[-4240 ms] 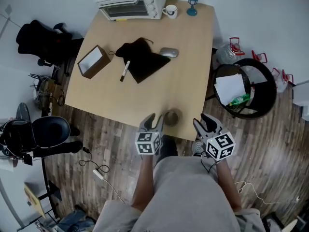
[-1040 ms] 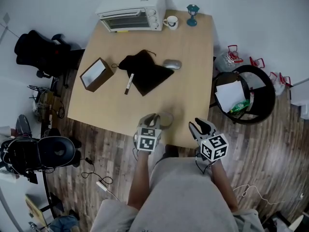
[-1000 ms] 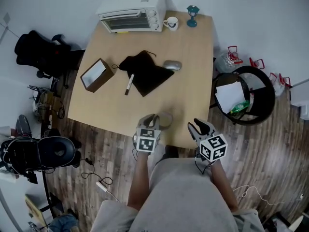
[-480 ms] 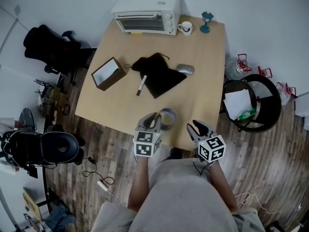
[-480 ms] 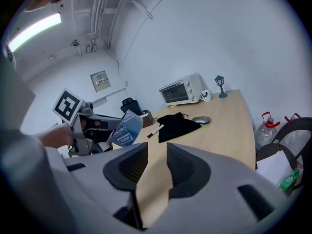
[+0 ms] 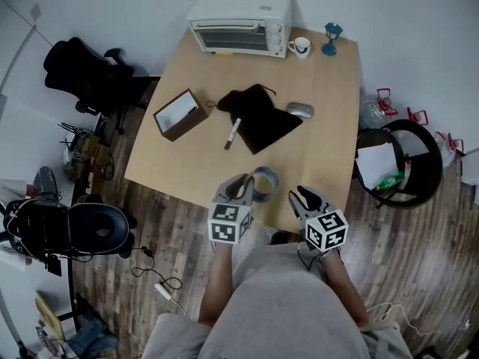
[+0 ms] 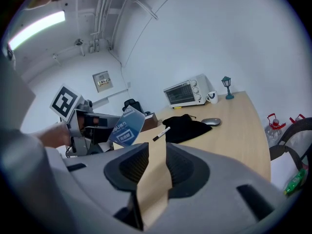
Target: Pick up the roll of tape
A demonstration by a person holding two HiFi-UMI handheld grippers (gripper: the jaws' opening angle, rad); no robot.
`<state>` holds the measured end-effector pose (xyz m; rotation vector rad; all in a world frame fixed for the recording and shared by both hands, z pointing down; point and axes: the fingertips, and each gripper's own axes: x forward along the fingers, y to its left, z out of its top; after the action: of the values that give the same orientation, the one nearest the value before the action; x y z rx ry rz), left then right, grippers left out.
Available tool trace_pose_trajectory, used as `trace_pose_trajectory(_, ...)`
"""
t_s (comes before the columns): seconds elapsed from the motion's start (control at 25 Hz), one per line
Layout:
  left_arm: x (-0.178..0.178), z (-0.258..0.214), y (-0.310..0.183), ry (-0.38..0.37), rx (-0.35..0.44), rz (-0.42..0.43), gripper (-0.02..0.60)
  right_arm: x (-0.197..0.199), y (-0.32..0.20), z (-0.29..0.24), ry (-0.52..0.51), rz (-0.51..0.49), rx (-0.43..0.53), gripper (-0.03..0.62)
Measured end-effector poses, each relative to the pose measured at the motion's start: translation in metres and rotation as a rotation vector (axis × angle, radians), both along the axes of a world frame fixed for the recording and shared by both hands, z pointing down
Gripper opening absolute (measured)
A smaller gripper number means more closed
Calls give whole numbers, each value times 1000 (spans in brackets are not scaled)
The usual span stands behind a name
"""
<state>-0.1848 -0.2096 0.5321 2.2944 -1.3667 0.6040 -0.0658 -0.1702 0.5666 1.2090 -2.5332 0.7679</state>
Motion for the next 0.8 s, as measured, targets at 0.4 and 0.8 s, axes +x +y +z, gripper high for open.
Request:
trace_pose_trajectory(0.4, -20, 13, 5, 5, -7, -28, 41, -13, 2, 5, 26, 10, 7, 110)
trace_pose_trajectory(0.8, -40, 21, 8, 38, -28, -58, 41, -20, 6, -1, 44, 19, 23, 98)
